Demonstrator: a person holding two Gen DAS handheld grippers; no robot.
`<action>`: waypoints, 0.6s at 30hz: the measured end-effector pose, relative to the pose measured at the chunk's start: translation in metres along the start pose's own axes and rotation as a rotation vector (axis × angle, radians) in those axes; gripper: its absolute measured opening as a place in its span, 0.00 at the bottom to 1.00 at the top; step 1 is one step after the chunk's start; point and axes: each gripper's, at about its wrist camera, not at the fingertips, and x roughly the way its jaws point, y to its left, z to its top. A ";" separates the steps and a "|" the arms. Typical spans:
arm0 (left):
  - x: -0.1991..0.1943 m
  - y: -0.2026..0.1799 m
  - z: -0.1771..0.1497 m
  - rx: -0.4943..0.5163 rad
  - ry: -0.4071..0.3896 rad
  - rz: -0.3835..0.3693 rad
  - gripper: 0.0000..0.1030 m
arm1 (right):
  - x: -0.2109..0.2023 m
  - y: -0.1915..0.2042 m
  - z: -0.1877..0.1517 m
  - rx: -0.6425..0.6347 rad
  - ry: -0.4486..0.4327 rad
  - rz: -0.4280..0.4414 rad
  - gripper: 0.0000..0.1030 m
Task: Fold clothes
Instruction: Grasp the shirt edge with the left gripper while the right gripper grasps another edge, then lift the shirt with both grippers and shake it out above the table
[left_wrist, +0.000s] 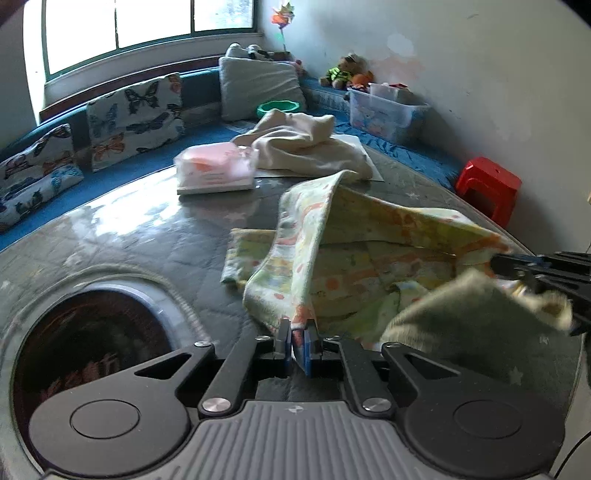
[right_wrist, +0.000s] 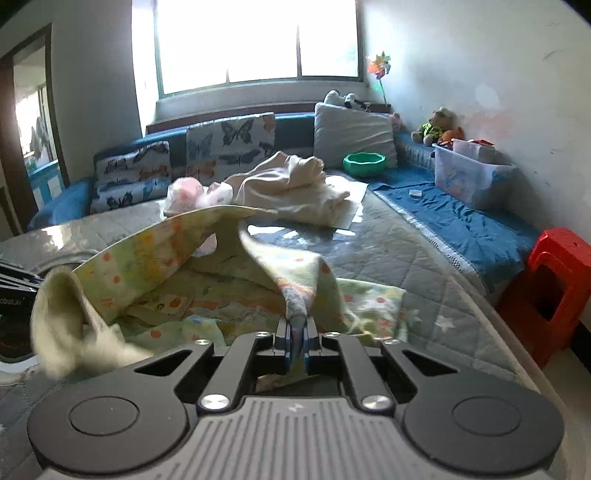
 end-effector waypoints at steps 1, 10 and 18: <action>-0.004 0.002 -0.003 -0.005 -0.001 -0.001 0.07 | -0.006 -0.001 -0.002 0.003 -0.006 0.003 0.05; -0.044 0.009 -0.038 -0.032 -0.009 -0.010 0.07 | -0.056 0.015 -0.024 -0.049 0.000 0.092 0.05; -0.054 0.015 -0.071 -0.021 0.060 -0.018 0.10 | -0.074 0.031 -0.041 -0.114 0.089 0.150 0.16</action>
